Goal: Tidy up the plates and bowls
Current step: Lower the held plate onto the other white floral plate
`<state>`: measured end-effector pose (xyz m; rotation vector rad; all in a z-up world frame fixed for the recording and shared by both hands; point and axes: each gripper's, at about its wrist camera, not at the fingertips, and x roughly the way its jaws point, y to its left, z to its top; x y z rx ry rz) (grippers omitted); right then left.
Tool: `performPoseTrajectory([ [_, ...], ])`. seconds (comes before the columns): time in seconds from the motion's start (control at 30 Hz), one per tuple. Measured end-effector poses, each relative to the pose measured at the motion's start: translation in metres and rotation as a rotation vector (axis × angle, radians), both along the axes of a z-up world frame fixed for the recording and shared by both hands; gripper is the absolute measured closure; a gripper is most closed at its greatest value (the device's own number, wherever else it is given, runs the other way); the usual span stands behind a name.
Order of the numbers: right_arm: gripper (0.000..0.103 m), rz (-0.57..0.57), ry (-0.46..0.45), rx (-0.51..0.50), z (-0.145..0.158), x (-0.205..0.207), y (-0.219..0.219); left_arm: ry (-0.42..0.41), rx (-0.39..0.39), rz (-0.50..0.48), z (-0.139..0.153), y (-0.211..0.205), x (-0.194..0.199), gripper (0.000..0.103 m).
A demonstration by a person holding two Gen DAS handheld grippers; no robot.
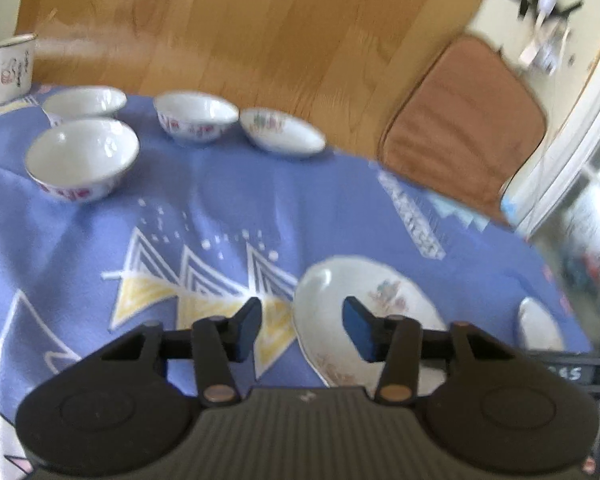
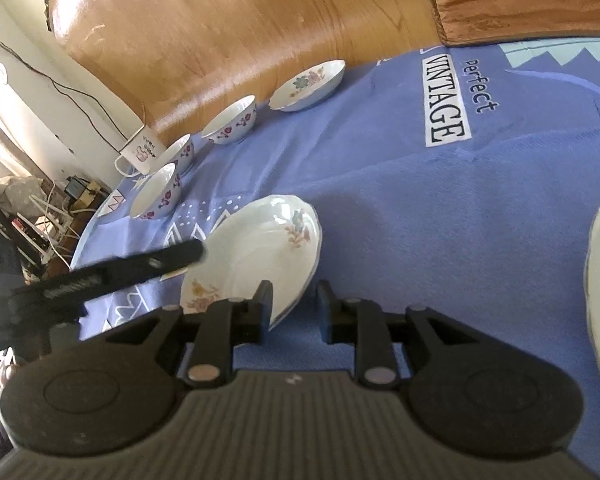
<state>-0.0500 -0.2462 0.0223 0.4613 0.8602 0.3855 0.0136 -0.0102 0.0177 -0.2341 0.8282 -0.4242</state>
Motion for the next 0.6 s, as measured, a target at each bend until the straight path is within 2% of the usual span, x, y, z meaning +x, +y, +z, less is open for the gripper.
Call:
performPoseTrajectory([
  [0.03, 0.077, -0.003, 0.001, 0.009, -0.001, 0.001, 0.000, 0.021, 0.005, -0.002, -0.004, -0.004, 0.004, 0.070],
  [0.13, 0.084, -0.017, -0.009, 0.002, -0.002, 0.000, 0.002, -0.003, 0.030, 0.006, -0.007, -0.010, 0.000, 0.083],
  [0.37, 0.086, -0.021, -0.069, -0.075, 0.001, -0.011, 0.001, 0.001, 0.034, 0.003, -0.004, -0.020, -0.009, 0.083],
  [0.6, 0.087, -0.094, -0.116, -0.129, 0.006, -0.030, -0.025, 0.003, 0.042, -0.083, 0.000, -0.055, -0.016, 0.083],
])
